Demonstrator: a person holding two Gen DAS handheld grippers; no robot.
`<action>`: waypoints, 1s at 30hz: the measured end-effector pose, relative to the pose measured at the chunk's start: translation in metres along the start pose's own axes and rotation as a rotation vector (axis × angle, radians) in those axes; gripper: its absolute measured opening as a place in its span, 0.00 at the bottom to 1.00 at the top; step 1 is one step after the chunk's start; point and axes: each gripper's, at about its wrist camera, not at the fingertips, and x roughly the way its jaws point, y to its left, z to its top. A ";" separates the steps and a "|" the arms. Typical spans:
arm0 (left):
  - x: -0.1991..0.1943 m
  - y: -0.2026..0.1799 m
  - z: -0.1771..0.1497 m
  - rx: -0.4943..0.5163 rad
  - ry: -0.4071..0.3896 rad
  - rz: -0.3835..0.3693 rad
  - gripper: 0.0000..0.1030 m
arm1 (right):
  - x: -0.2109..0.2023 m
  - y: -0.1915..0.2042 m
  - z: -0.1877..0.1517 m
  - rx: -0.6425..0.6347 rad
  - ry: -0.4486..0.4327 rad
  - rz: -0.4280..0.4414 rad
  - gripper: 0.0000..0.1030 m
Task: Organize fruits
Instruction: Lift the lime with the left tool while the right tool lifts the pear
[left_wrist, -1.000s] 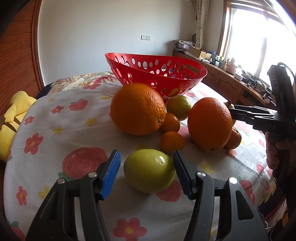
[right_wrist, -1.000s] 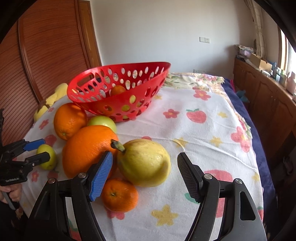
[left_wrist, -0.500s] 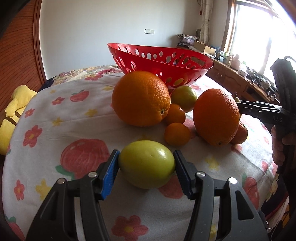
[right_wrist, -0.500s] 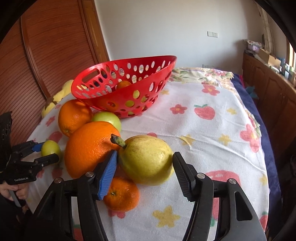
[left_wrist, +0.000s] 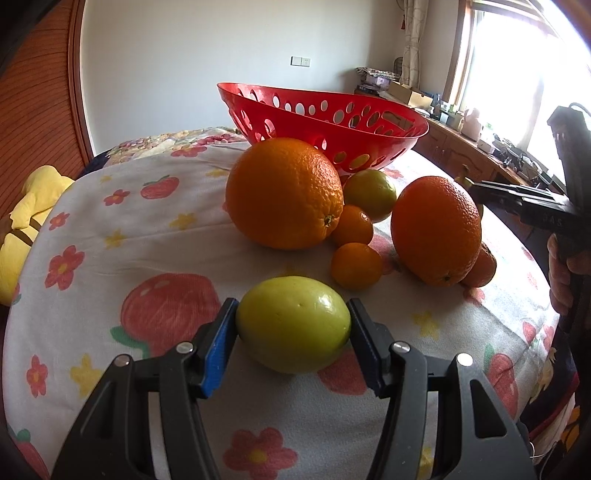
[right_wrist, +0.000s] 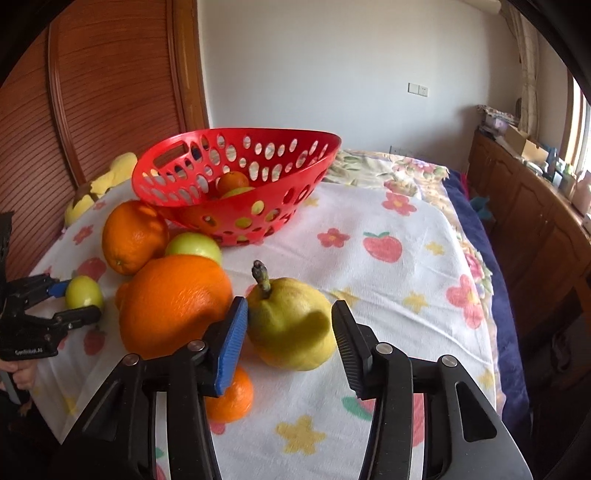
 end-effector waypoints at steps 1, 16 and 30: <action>0.000 0.000 0.000 0.001 0.000 0.001 0.57 | 0.001 -0.002 0.001 0.006 -0.001 -0.003 0.50; 0.001 0.002 0.000 -0.008 0.007 0.002 0.57 | 0.050 -0.011 0.016 -0.045 0.076 0.044 0.58; 0.004 -0.001 0.001 -0.003 0.025 -0.004 0.57 | 0.105 -0.026 0.064 -0.062 0.119 0.142 0.71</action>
